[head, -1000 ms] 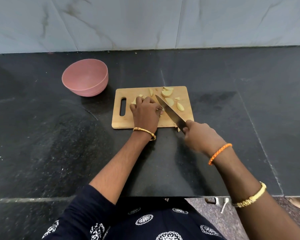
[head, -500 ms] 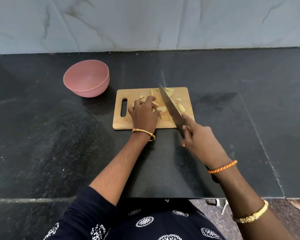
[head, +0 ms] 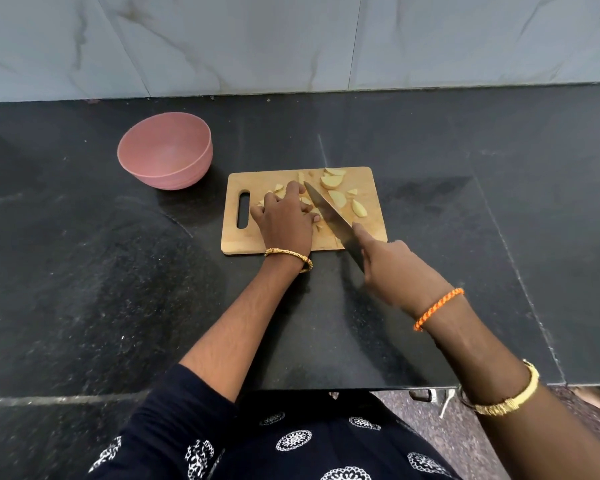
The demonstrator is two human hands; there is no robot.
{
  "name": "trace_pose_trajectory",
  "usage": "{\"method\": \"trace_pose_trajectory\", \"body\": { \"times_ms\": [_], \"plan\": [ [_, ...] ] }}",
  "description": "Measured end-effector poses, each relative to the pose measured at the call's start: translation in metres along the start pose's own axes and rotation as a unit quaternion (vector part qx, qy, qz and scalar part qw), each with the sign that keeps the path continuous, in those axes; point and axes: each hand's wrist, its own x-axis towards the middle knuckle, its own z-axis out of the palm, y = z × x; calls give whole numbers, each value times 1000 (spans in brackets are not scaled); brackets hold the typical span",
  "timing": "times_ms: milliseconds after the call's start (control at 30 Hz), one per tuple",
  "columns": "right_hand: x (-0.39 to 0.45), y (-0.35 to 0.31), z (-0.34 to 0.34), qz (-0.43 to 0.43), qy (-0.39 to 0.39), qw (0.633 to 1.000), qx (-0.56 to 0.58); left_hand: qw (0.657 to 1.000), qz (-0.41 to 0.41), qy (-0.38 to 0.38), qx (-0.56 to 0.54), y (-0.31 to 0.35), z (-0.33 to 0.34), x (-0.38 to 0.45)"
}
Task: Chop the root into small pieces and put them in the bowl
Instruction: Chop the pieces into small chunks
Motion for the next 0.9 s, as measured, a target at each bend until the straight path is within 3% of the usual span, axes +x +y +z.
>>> {"method": "trace_pose_trajectory", "body": {
  "times_ms": [133,300,567,900],
  "plan": [
    [-15,11,-5,12,-25,1000,-12,1000,-9,8,-25,-1,0,0],
    [-8,9,-4,-4,35,999,19,997,-33,13,-67,-1,-2,-2],
    [1,-2,6,-1,49,998,33,992,-53,24,-110,-1,-5,-2],
    [-10,2,13,1,31,999,6,996,-40,40,-76,4,-5,-5]
  ]
}}
